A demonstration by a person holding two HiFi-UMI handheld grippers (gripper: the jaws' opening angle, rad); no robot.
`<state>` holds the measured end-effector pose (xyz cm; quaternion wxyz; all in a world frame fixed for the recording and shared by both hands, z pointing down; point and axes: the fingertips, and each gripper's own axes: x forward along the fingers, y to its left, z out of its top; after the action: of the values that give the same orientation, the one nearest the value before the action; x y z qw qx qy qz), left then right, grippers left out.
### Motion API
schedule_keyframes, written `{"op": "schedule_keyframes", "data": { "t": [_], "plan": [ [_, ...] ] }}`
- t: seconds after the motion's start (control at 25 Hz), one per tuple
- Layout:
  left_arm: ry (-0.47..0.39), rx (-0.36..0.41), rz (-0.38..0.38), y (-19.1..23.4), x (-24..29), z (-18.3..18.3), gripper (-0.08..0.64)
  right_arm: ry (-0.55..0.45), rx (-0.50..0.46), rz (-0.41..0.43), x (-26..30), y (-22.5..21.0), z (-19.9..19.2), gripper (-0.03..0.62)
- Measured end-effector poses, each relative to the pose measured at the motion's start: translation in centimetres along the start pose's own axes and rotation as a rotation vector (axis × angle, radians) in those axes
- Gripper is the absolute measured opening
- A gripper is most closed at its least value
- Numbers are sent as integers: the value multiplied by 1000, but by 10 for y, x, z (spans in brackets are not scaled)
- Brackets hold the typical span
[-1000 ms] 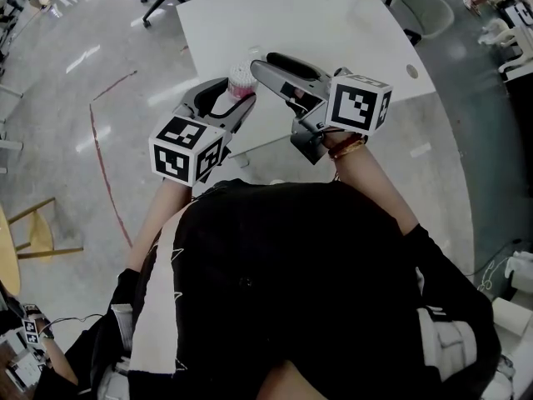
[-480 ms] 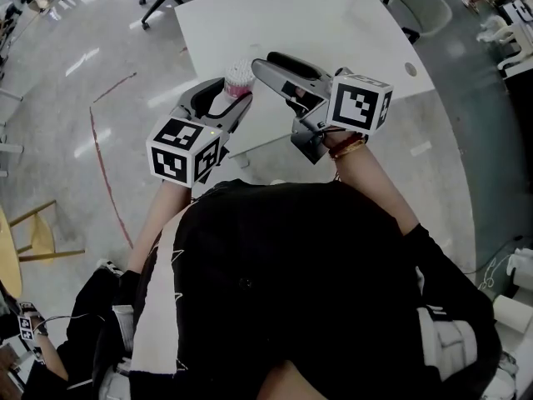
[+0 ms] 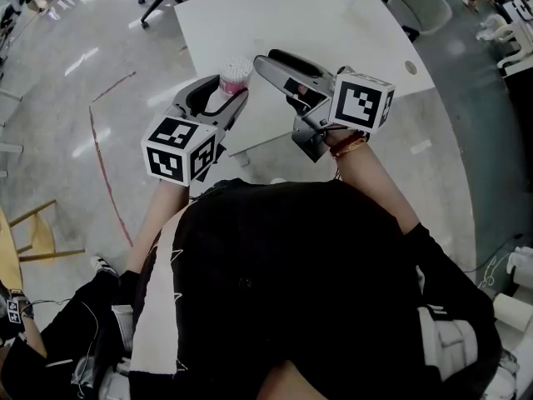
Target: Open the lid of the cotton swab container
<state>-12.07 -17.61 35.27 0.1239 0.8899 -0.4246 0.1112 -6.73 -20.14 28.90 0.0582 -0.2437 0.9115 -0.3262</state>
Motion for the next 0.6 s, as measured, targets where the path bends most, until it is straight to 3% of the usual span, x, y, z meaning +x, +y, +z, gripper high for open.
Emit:
{"op": "schedule_keyframes", "data": {
  "t": [0.6],
  "plan": [
    [-68, -20, 36, 18, -16, 18, 233, -2, -6, 8, 0, 1, -1, 213]
  ]
}}
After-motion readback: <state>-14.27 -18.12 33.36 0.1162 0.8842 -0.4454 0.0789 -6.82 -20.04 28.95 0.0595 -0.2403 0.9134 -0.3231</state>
